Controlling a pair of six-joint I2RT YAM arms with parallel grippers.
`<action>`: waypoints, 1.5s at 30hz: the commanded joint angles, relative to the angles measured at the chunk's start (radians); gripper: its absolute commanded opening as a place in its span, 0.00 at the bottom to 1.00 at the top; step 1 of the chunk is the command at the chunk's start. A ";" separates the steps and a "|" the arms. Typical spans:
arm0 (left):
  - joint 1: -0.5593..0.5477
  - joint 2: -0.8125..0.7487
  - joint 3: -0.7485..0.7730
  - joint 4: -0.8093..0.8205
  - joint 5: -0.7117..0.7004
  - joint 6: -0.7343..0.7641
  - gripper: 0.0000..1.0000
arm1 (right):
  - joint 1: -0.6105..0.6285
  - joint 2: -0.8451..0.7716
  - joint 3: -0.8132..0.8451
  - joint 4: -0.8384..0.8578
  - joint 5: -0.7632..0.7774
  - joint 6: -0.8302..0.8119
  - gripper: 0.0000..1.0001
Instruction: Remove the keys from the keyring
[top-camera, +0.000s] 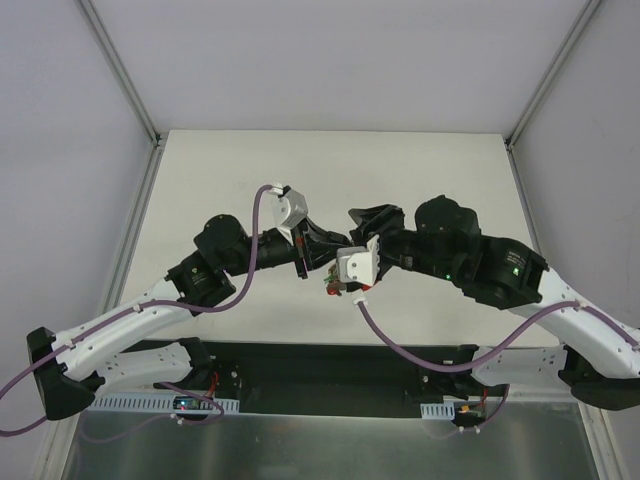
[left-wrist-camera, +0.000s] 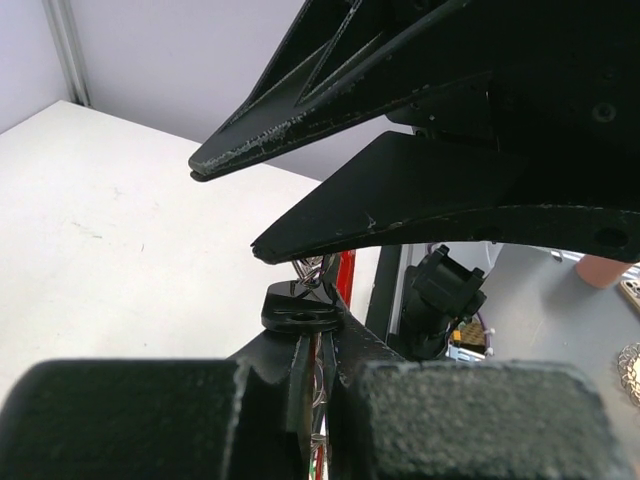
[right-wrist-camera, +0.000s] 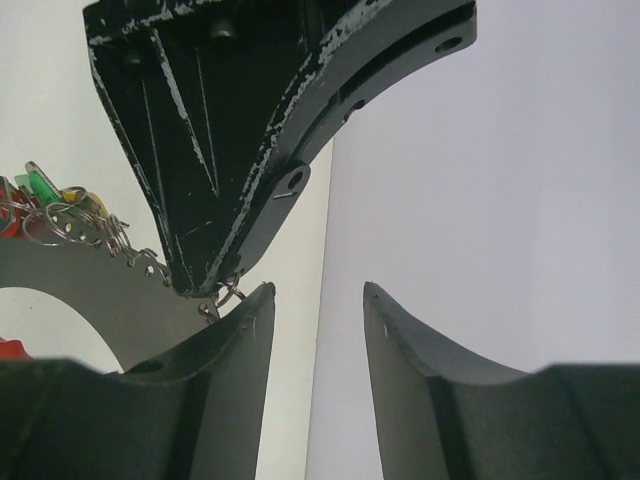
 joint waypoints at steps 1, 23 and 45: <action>0.014 -0.010 -0.001 0.119 0.013 0.009 0.00 | 0.010 0.005 0.051 -0.004 0.009 -0.016 0.42; 0.015 -0.085 -0.064 0.150 0.278 0.176 0.00 | -0.318 -0.097 0.100 -0.083 -0.506 0.580 0.41; 0.015 -0.113 -0.043 0.084 0.367 0.207 0.00 | -0.389 -0.040 -0.001 -0.120 -0.933 0.682 0.31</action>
